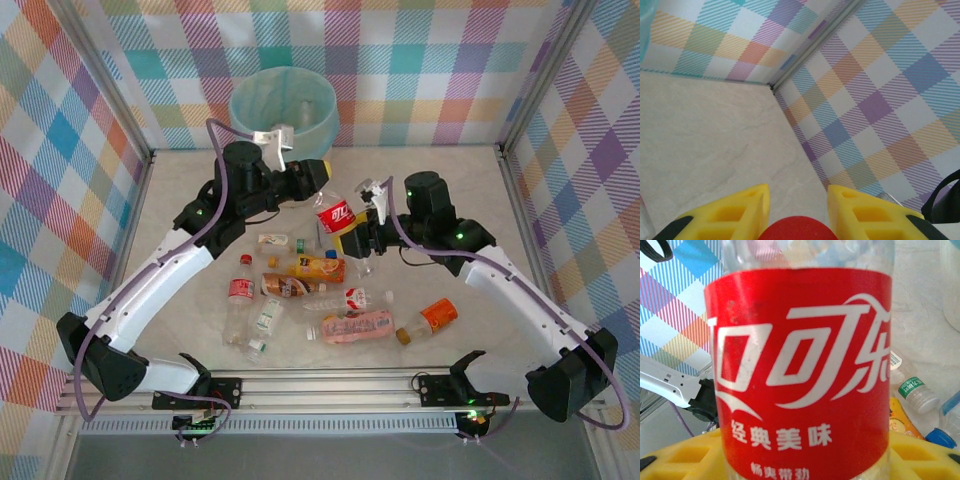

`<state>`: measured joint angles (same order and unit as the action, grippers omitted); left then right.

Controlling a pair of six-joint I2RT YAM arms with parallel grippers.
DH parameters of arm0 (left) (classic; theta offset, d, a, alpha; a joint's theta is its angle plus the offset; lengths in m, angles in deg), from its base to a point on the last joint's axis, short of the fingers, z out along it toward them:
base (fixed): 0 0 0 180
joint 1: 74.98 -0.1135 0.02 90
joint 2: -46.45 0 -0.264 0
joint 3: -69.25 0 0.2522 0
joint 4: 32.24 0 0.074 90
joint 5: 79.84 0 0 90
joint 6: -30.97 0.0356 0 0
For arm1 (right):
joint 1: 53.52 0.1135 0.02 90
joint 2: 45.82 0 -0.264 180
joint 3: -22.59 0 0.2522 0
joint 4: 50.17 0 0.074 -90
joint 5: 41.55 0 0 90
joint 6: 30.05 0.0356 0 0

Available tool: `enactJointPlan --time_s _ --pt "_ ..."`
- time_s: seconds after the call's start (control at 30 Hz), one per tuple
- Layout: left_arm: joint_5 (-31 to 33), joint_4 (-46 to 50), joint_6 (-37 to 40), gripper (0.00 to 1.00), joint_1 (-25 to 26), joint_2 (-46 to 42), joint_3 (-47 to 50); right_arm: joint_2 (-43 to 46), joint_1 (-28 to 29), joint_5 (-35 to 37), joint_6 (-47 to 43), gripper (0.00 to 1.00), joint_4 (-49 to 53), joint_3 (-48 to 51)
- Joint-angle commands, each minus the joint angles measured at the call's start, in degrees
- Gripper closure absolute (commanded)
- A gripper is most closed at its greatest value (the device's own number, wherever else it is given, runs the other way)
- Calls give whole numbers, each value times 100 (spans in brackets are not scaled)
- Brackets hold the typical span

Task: Put the plastic bottles in the bin

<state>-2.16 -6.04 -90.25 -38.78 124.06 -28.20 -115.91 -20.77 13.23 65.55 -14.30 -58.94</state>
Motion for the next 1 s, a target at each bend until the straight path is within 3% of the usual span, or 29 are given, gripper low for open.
enactJointPlan --time_s 0.0,0.23,0.4,0.53,0.83,0.97 --pt "230 223 302 98 -25 7 -322 -77 64 80 -22 40 -230 -458" --pt "559 243 373 100 -203 244 -752 -399 60 394 -242 36 -388 -895" --pt "734 519 464 100 -500 656 -1563 -849 64 732 -470 10 -137 -1659" --pt "1187 798 683 100 -720 1099 -2381 -1077 57 1281 -581 0 -192 -2152" --pt "2040 1047 1772 100 -1059 2360 -4746 -1414 56 3252 -1070 0 -760 -2698" --pt "2591 1052 2187 100 -1113 2991 -5737 -1552 43 3542 -1381 0 -1158 -2725"
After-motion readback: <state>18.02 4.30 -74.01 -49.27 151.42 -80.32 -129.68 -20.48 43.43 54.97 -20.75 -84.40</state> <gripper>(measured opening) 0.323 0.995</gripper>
